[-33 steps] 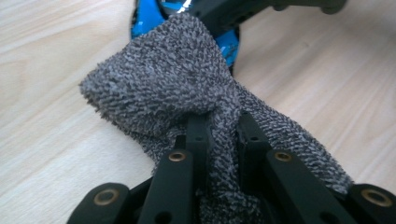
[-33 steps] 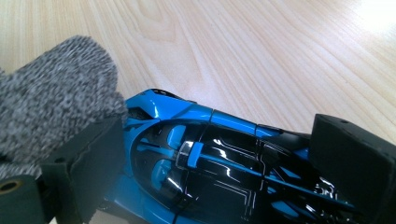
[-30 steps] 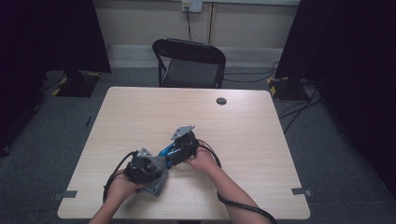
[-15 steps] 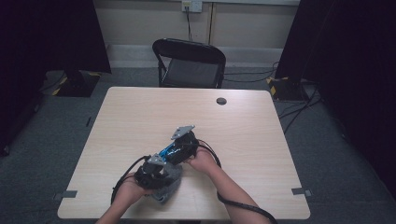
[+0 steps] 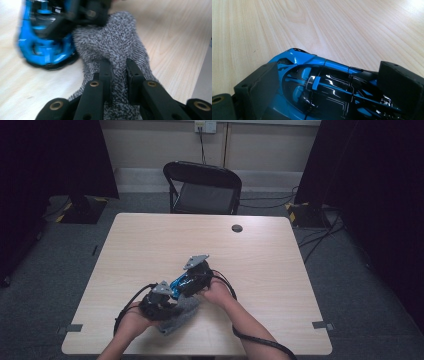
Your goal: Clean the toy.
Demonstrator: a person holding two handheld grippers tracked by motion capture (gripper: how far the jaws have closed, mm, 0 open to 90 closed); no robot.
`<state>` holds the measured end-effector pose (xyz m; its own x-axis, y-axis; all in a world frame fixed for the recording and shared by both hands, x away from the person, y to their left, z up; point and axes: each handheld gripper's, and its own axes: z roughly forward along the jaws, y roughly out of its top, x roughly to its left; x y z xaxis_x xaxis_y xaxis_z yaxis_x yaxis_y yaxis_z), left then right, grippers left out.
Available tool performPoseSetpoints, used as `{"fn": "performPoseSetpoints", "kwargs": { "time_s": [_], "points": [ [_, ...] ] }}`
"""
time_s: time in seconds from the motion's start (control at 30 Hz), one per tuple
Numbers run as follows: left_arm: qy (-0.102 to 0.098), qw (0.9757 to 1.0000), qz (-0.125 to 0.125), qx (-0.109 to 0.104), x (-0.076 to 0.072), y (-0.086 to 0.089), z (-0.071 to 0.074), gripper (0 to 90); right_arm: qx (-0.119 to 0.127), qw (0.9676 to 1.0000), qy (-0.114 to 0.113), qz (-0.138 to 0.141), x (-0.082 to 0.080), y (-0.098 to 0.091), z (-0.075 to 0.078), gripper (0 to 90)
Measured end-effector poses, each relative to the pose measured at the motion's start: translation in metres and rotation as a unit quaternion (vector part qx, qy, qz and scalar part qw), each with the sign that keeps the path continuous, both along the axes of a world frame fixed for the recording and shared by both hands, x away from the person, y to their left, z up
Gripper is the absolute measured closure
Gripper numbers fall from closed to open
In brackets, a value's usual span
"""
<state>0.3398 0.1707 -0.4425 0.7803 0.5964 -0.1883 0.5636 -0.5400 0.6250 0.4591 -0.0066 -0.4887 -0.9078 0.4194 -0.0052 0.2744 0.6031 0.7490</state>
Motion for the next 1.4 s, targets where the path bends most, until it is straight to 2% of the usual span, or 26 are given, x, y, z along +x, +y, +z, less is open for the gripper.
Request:
{"fn": "performPoseSetpoints", "kwargs": {
  "time_s": [0.13, 0.43, 0.63, 0.7, 0.83, 0.93, 1.07, 1.13, 1.17, 1.2, 1.27, 1.3, 1.4],
  "points": [
    [-0.004, 0.9999, 0.014, -0.002, 0.001, 0.012, 0.004, 78.4, -0.001, 1.0, 0.001, 0.001, 0.0, 0.0, 0.0, 4.0],
    [-0.013, 0.9996, 0.026, -0.006, 0.003, 0.021, 0.009, 77.8, 0.002, 1.0, 0.0, -0.003, 0.0, 0.0, 0.0, 4.0],
    [-0.019, 0.9985, 0.047, -0.019, 0.005, 0.037, 0.014, 78.0, 0.005, 1.0, 0.0, -0.003, -0.001, -0.001, -0.001, 4.0],
    [-0.028, 0.9976, 0.057, -0.026, 0.006, 0.042, 0.016, 77.9, 0.005, 1.0, 0.0, -0.003, -0.001, -0.001, -0.001, 4.0],
    [-0.044, 0.9947, 0.088, -0.032, 0.01, 0.055, 0.019, 77.9, 0.005, 1.0, -0.001, -0.003, -0.001, -0.001, -0.001, 4.0],
    [-0.042, 0.9926, 0.107, -0.041, 0.013, 0.063, 0.018, 77.9, 0.006, 1.0, -0.002, -0.001, 0.0, -0.001, -0.001, 4.0],
    [-0.045, 0.9892, 0.133, -0.041, 0.02, 0.073, 0.013, 77.9, 0.004, 1.0, -0.001, -0.003, 0.0, 0.0, -0.001, 4.0],
    [-0.049, 0.9859, 0.154, -0.043, 0.024, 0.078, 0.01, 77.9, 0.004, 1.0, -0.002, -0.002, -0.001, -0.001, -0.001, 4.0],
    [-0.051, 0.9854, 0.157, -0.04, 0.025, 0.08, 0.01, 77.8, 0.005, 1.0, -0.002, -0.002, -0.001, -0.001, -0.001, 4.0],
    [-0.057, 0.9822, 0.175, -0.037, 0.027, 0.082, 0.008, 77.8, 0.005, 1.0, -0.002, -0.002, -0.001, -0.001, -0.001, 4.0],
    [-0.062, 0.9792, 0.192, -0.025, 0.029, 0.085, 0.006, 77.7, 0.004, 1.0, -0.001, -0.002, -0.001, -0.001, -0.001, 4.0],
    [-0.065, 0.9767, 0.203, -0.023, 0.031, 0.086, 0.004, 77.8, 0.004, 1.0, -0.001, -0.003, -0.001, -0.001, -0.001, 4.0],
    [-0.063, 0.972, 0.226, -0.01, 0.036, 0.089, -0.001, 77.8, 0.004, 1.0, 0.0, -0.005, -0.001, 0.0, -0.001, 4.0]
  ]
}}
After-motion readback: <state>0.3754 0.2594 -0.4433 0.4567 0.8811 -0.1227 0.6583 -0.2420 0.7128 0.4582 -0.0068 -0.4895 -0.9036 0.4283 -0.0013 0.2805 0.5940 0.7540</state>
